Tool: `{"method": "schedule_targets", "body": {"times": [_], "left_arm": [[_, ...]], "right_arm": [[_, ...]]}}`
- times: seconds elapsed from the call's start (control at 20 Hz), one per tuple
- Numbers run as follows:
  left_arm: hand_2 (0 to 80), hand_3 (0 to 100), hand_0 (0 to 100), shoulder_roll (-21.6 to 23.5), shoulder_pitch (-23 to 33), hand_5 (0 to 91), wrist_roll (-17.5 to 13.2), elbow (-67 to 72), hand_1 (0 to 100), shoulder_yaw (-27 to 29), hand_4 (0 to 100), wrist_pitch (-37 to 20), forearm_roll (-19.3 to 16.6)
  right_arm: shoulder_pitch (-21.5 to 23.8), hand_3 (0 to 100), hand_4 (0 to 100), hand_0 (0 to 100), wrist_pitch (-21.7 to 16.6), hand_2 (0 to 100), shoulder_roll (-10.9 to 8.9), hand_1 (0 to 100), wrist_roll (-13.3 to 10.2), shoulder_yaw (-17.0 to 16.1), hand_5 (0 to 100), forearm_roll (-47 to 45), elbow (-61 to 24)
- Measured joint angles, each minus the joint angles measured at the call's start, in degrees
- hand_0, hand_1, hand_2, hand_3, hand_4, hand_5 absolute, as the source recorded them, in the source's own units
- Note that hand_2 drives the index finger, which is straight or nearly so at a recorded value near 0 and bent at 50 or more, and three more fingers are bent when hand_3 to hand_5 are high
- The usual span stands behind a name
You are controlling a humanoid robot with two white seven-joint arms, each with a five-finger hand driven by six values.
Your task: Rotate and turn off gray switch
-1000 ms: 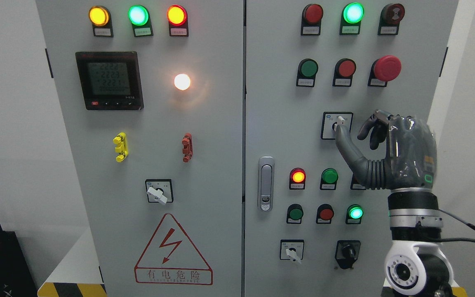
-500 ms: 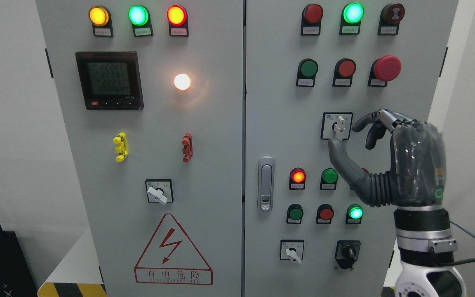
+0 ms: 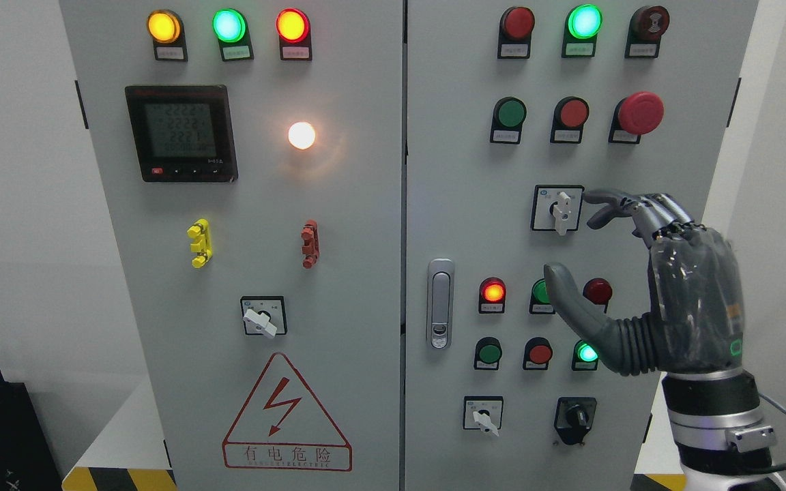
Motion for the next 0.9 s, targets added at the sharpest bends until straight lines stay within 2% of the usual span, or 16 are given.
{"method": "schedule_targets", "body": {"times": [0.9], "left_arm": [[0.0,0,12,0.0,0.0,0.0,0.03,0.0,39,0.0,0,0.0,0.0]], "right_arm": [[2.67,11,2,21,-0.44,13,0.26,31,0.19,-1.99,0,-0.22,-1.34]]}}
